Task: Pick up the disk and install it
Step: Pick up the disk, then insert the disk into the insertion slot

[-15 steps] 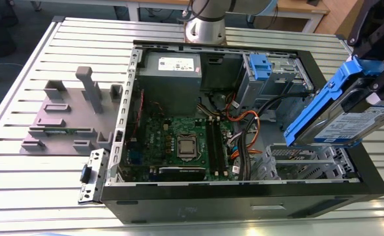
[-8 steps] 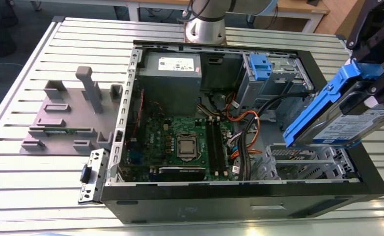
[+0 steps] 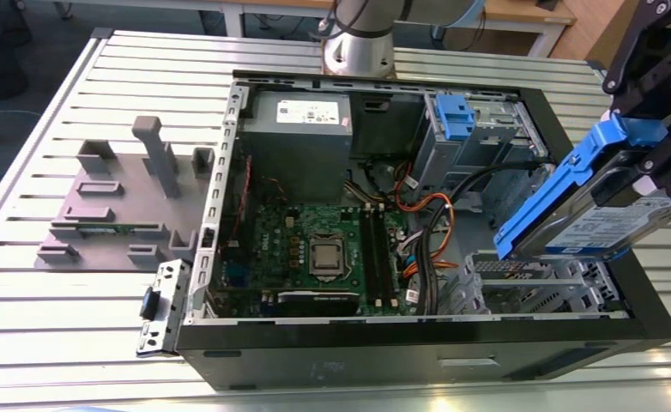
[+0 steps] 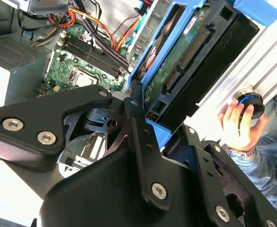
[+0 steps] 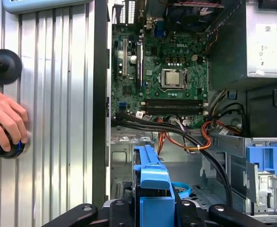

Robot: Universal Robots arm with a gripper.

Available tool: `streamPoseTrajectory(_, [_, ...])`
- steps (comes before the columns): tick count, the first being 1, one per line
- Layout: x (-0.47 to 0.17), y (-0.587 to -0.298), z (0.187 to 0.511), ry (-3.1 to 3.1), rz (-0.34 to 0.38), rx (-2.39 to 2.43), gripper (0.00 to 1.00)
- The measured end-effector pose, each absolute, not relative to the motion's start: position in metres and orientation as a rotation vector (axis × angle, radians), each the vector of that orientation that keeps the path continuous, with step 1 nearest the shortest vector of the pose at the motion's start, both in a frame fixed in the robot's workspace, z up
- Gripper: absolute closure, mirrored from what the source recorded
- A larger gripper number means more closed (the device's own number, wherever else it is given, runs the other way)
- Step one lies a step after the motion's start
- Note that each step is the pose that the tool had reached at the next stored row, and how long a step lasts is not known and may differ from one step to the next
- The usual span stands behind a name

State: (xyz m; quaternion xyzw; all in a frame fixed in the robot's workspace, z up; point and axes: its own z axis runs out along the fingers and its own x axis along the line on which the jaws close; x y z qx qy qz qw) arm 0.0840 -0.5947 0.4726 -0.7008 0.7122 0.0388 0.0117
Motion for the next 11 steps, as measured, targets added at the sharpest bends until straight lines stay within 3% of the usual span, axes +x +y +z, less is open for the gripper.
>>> streamPoseTrajectory(11, [0.0849, -0.5947, 0.4719, 2.221, 0.121, -2.185, 0.63])
